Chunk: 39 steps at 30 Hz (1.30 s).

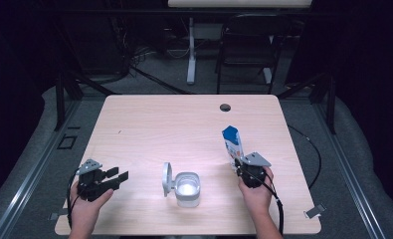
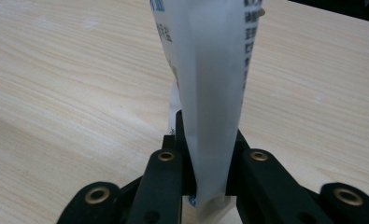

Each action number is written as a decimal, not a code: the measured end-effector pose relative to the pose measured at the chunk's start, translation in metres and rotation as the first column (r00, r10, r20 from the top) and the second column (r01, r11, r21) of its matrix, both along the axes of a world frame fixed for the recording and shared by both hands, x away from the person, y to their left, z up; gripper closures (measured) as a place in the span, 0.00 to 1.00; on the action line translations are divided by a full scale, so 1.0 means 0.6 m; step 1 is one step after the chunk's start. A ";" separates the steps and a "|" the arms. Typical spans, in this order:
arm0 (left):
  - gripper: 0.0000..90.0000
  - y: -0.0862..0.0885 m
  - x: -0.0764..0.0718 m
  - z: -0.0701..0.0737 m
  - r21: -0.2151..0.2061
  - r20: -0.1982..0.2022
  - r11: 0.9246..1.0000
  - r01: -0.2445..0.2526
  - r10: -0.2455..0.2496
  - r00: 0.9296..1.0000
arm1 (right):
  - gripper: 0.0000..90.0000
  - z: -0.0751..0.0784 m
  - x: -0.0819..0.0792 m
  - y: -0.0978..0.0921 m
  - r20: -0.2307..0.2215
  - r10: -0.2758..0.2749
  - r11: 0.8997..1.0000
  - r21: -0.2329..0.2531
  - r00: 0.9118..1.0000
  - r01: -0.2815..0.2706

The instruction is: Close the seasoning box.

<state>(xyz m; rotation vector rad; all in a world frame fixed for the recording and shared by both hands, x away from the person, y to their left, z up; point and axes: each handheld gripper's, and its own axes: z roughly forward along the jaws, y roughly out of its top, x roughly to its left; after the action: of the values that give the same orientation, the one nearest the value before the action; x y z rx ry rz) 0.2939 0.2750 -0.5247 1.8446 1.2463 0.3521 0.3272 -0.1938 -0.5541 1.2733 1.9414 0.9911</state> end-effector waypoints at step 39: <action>0.57 -0.009 -0.007 -0.001 0.008 0.001 1.000 0.017 -0.017 1.000 | 0.54 -0.019 -0.033 -0.024 -0.018 0.020 0.999 -0.025 1.000 -0.020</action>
<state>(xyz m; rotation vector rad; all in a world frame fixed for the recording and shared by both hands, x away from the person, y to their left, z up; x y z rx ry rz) 0.2895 0.2698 -0.5255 1.8609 1.2290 0.3496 0.3074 -0.2080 -0.5657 1.2549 1.9774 0.9651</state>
